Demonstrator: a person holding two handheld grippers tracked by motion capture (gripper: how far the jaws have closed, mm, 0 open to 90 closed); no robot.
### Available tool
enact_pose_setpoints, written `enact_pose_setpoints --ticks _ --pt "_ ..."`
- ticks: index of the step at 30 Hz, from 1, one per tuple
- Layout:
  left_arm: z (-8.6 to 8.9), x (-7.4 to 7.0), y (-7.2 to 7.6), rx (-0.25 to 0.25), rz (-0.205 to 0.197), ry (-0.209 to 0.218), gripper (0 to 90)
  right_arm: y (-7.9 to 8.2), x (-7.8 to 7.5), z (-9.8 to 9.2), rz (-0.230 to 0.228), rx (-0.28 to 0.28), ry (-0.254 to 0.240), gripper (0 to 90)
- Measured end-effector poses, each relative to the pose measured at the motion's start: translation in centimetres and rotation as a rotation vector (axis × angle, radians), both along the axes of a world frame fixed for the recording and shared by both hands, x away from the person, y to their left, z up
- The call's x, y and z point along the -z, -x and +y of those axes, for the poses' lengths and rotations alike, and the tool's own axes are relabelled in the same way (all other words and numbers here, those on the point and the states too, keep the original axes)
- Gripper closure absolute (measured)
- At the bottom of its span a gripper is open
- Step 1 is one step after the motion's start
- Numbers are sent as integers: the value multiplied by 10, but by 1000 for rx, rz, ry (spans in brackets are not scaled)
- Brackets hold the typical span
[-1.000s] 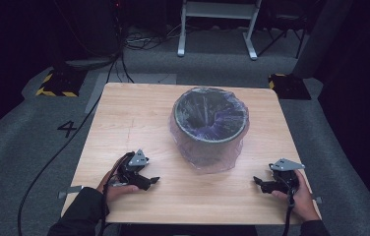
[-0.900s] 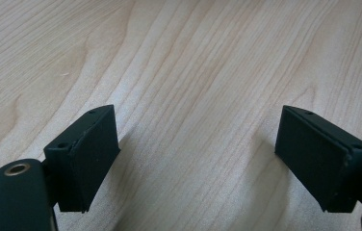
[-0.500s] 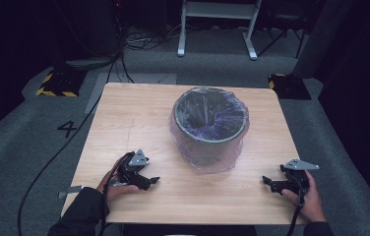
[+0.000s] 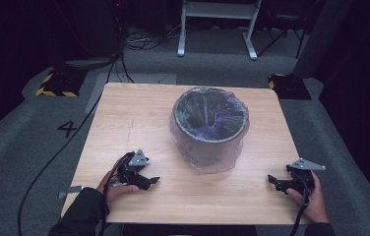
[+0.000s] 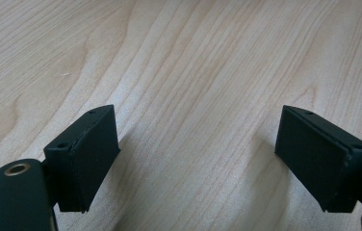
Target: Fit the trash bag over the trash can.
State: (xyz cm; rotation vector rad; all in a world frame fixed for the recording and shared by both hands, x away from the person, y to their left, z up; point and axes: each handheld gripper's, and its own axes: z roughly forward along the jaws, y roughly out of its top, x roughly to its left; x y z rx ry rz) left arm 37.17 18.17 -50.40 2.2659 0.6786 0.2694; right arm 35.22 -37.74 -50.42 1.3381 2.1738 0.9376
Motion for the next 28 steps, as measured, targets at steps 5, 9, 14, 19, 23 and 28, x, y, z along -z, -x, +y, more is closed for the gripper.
enact_pose_setpoints --ticks 5,9,14,19,23,28 --pt "0 0 1 -3 -2 0 151 0 0 0 0 6 0 78" --pt "0 0 1 -3 -2 0 152 0 0 0 -1 12 0 78" --pt "0 0 1 3 0 1 148 0 0 0 -1 12 1 78" --pt "0 0 0 3 1 0 147 0 0 0 -1 12 1 78" --pt "0 0 0 6 -1 0 147 0 0 0 0 11 1 78" --pt "0 0 -1 8 -2 0 148 0 0 0 0 11 1 78"
